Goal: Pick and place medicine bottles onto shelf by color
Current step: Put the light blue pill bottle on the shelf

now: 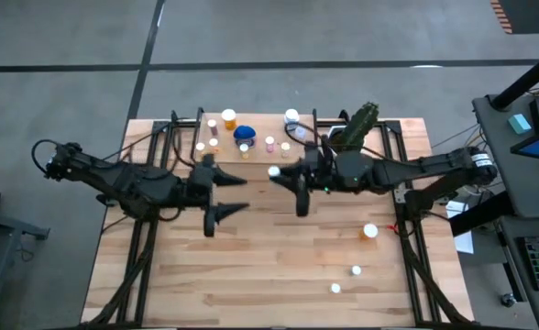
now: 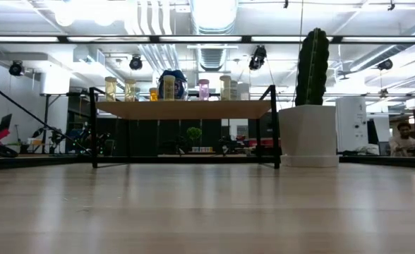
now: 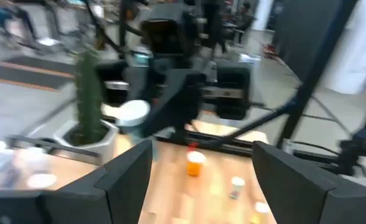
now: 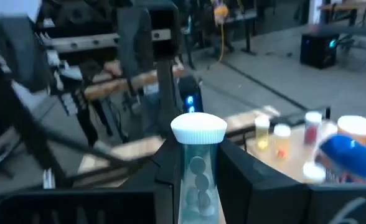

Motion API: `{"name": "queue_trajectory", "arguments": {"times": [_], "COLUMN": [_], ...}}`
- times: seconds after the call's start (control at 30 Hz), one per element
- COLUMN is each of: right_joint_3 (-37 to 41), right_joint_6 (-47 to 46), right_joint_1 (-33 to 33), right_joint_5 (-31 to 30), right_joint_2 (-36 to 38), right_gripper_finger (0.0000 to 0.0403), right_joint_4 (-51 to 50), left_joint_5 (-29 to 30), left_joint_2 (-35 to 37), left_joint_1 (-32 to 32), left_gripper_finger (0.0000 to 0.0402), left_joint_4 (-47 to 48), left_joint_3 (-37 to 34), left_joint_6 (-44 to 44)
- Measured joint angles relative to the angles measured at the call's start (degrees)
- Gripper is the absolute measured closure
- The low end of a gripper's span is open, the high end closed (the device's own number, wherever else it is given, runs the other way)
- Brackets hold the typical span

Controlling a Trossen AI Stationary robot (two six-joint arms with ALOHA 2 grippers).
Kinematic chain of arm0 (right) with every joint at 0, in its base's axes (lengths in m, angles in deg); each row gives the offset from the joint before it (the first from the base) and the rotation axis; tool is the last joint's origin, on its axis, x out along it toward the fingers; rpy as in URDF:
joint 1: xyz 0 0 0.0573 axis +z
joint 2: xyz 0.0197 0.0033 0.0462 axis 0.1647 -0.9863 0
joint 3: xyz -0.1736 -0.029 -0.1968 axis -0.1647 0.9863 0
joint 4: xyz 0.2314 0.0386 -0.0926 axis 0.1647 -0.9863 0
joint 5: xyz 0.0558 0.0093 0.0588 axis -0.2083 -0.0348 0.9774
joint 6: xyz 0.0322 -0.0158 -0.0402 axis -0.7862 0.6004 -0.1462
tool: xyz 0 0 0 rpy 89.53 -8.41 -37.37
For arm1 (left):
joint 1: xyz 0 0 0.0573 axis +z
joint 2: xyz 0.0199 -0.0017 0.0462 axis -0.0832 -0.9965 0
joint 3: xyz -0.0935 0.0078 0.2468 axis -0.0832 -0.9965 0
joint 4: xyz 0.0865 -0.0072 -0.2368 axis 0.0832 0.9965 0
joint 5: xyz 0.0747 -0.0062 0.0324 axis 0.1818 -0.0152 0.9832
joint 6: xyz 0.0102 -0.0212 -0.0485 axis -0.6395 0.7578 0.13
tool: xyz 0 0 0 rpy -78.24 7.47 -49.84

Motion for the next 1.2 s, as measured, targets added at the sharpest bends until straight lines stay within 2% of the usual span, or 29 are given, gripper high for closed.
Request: {"name": "queue_trajectory", "arguments": {"times": [0.1, 0.23, 0.57, 0.73, 0.87, 1.0, 1.2], "right_joint_3": [-3.4, -8.5, -22.9, -29.8, -33.7, -37.1, -39.1], "right_joint_6": [0.3, 0.9, 6.3, 9.4, 11.1, 12.4, 13.7], "right_joint_1": [-1.5, -2.3, -4.0, -4.2, -4.2, -4.4, -4.4], "right_joint_5": [1.4, 1.5, 2.8, 3.3, 4.5, 4.5, 4.5], "right_joint_2": [-1.6, -4.7, -15.7, -19.0, -21.2, -22.8, -23.3], "right_gripper_finger": [0.0342, 0.0342, 0.0342, 0.0342, 0.0342, 0.0342, 0.0342], "right_joint_4": [1.7, 3.4, 3.6, -1.8, -6.1, -9.6, -12.5], "left_joint_5": [0.4, 0.4, 0.4, -0.1, -0.5, -0.8, -0.8], "left_joint_2": [2.6, 5.9, 8.0, 8.8, 8.9, 9.0, 9.0], "left_joint_1": [1.4, 3.0, 8.4, 10.8, 11.3, 11.3, 11.3], "left_gripper_finger": [0.0143, 0.0143, 0.0143, 0.0143, 0.0147, 0.0174, 0.0251], "left_joint_4": [3.4, 1.7, -22.9, -33.8, -36.1, -36.4, -36.2], "left_joint_3": [-0.1, -3.6, -19.5, -22.9, -23.6, -23.6, -23.8], "left_joint_6": [-1.4, -1.7, -3.4, -5.3, -8.0, -8.2, -8.1]}}
